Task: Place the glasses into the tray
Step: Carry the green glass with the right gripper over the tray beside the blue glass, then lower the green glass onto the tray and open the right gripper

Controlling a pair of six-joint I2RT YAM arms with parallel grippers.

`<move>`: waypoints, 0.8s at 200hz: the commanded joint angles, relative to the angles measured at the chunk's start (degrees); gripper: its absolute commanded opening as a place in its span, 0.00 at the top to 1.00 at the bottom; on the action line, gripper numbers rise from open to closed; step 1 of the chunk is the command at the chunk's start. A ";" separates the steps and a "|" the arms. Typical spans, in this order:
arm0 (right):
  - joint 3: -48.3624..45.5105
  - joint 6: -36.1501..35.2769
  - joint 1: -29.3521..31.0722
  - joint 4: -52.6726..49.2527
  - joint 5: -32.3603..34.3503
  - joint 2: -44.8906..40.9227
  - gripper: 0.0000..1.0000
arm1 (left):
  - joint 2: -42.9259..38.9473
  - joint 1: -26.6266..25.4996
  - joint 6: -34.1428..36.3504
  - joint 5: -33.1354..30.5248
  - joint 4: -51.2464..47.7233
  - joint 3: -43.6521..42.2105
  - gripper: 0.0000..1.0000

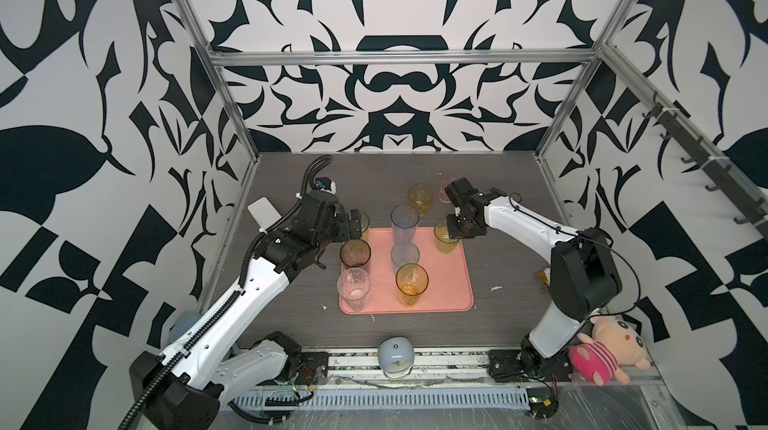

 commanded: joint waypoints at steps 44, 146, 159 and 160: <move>3.70 0.08 -0.42 -0.19 -1.37 1.28 0.97 | 0.14 0.24 0.27 -0.14 0.41 1.42 0.01; 4.88 -0.96 -0.42 -2.34 -2.59 -1.93 0.63 | 0.39 0.19 0.29 0.53 0.41 2.00 0.01; 5.10 -1.41 -0.42 -2.74 -2.69 -3.07 0.60 | 0.40 0.23 0.27 0.52 0.33 2.19 0.00; 5.12 -1.38 -0.42 -2.74 -2.69 -3.14 0.60 | 0.40 0.23 0.27 0.50 0.37 2.20 0.00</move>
